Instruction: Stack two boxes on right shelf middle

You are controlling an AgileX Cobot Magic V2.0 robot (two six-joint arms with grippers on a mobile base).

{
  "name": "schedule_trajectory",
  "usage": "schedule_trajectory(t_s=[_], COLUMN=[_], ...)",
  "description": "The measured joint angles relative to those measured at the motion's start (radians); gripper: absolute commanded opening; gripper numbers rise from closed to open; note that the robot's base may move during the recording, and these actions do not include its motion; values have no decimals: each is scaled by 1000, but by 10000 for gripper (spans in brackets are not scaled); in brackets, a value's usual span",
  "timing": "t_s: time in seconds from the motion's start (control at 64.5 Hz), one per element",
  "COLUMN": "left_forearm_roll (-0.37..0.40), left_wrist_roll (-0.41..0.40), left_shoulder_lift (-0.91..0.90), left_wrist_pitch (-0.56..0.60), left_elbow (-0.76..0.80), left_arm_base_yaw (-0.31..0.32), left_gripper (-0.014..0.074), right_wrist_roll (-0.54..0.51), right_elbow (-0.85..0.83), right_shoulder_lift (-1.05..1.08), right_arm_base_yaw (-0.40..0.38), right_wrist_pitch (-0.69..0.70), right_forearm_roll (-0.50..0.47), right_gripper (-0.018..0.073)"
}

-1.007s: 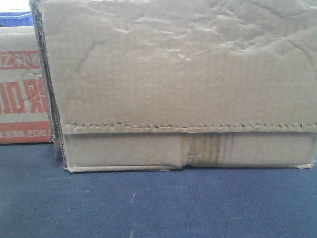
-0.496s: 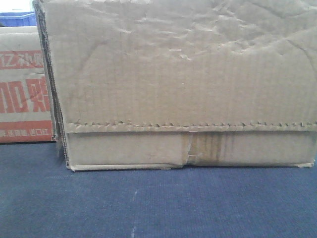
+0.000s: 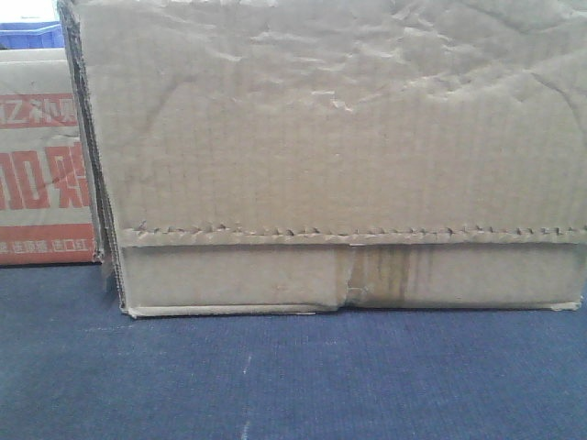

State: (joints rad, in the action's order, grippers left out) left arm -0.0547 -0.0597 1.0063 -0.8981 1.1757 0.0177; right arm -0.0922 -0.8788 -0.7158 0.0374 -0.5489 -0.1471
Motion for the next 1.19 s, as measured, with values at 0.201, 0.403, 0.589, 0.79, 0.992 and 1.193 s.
schedule_trajectory(t_s=[0.201,0.403,0.589,0.79,0.992,1.193], left_forearm_roll=[-2,15,55,71,75,76], left_wrist_roll=[95,157,220,242,244,244], left_shoulder_lift=[259,475,598,708,791,817], left_wrist_pitch=[-124,-259,-298,-317,-315,-309], left_elbow=[264,452,481,483,483,483], left_arm_base_yaw=[0,-76,-149,-156,-156,-156], left_gripper=[553,553,553,549,549,475], right_wrist_roll=[0,0,0,0,0,0], right_elbow=[0,0,0,0,0,0], right_shoulder_lift=[0,0,0,0,0,0], right_arm_base_yaw=[21,38,44,44,44,44], right_wrist_pitch=[2,2,2,2,2,2], right_forearm_roll=[0,0,0,0,0,0], right_gripper=[559,559,559,559,559,559])
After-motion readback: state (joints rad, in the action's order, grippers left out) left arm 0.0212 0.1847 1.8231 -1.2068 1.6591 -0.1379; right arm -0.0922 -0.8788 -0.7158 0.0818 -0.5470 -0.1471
